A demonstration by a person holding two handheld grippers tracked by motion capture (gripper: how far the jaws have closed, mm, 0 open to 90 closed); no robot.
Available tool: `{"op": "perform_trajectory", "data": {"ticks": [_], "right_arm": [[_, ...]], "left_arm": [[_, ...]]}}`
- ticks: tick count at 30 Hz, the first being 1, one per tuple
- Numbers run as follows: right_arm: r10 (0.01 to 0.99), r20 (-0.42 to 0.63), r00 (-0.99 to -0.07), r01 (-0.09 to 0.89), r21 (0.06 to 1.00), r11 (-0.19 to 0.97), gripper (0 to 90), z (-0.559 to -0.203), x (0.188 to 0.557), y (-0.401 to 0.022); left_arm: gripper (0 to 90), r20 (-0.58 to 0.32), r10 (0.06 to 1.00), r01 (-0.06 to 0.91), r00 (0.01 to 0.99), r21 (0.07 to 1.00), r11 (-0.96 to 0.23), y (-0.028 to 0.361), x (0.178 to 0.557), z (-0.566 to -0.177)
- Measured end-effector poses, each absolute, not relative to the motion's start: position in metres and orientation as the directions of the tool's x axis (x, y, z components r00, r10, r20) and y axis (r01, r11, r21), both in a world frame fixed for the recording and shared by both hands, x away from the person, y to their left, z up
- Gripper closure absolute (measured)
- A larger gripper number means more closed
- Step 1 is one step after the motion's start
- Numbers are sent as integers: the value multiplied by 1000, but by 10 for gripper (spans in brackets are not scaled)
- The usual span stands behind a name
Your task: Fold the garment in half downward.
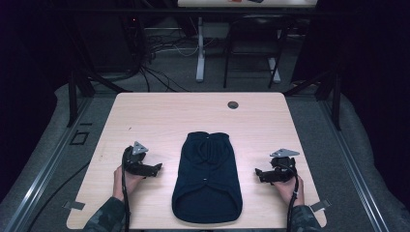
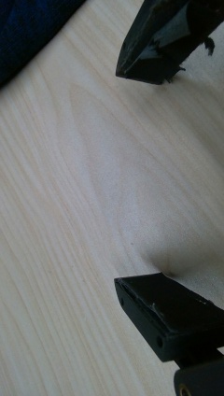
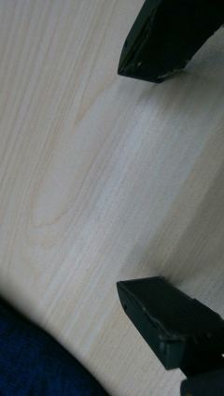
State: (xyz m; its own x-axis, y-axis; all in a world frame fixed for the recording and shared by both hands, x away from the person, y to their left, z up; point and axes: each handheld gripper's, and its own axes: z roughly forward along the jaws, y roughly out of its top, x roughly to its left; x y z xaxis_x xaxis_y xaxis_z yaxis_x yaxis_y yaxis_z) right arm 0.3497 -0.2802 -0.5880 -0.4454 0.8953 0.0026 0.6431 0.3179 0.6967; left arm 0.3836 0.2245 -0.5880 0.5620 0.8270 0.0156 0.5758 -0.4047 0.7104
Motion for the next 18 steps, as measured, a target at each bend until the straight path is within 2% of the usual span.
{"op": "perform_trajectory", "data": {"ticks": [5, 18], "right_arm": [[895, 3, -445, 643, 697, 318, 0, -588, 350, -280], [884, 37, -466, 654, 688, 316, 0, -580, 356, -274]], "left_arm": [[4, -22, 830, 586, 557, 719, -374, 226, 385, -585], [3, -15, 805, 543, 593, 745, -387, 217, 385, -571]]}}
